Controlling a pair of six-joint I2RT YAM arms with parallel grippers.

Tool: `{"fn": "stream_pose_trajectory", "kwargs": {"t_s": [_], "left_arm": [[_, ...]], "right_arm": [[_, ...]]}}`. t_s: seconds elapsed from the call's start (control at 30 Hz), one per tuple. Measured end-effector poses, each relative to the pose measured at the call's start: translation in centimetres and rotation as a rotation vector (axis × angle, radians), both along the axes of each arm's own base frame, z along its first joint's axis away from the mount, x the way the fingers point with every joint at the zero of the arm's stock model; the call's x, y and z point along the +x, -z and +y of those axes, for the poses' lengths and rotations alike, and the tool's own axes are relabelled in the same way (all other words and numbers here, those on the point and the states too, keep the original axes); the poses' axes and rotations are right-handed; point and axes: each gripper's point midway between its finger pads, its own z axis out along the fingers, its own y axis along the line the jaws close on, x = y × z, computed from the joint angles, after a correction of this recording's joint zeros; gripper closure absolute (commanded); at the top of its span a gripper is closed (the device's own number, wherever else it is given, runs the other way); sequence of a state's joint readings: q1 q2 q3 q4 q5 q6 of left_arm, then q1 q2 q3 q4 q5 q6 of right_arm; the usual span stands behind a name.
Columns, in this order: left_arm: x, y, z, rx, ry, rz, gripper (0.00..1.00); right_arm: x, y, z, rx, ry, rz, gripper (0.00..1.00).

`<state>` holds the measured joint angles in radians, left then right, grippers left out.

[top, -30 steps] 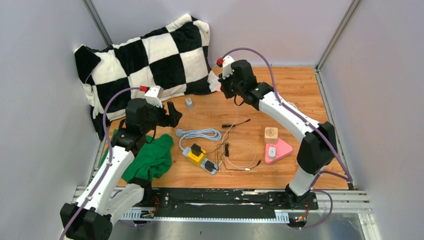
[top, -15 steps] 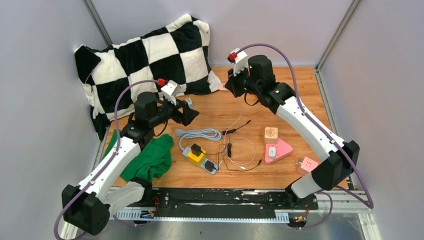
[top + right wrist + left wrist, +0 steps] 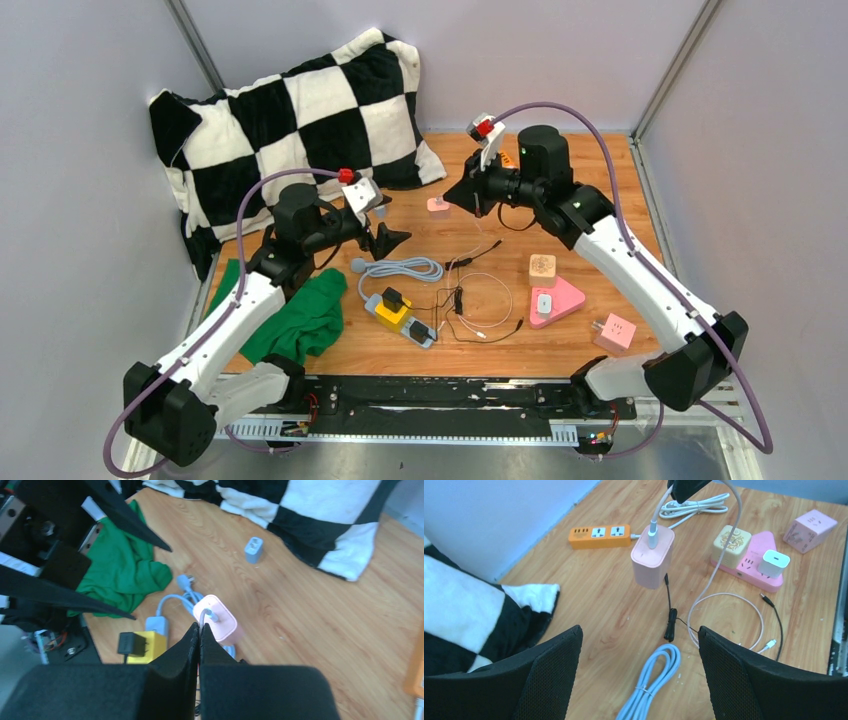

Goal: Insert the plug

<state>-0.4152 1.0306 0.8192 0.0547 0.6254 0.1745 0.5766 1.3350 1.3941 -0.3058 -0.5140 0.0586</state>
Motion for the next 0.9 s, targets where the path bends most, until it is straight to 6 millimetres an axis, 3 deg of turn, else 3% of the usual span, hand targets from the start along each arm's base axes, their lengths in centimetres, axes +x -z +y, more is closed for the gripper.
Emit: {"fn": "stream_pose_trajectory", "kwargs": {"t_s": [0.33,0.47,0.77,0.9], "left_arm": [[-0.2,-0.4,-2.5,0.04,0.125,-0.121,0.11],[-0.1,-0.3,-3.1,0.05,0.163,-0.139,0.16],[-0.6,-0.6,-4.1,0.04,0.239,-0.156,0.49],[-1.0,-0.7,-4.2,0.03,0.258,-0.145,0.75]], "right_arm": [[-2.7,-1.8,1.4,0.172,-0.098,0.064,1.0],[-3.3,-2.0,2.0,0.225,-0.136,0.099,1.0],[-4.0,-2.8,2.4,0.272,-0.17,0.113,1.0],[-4.0,-2.8,2.4,0.272,-0.173,0.109,1.0]]}}
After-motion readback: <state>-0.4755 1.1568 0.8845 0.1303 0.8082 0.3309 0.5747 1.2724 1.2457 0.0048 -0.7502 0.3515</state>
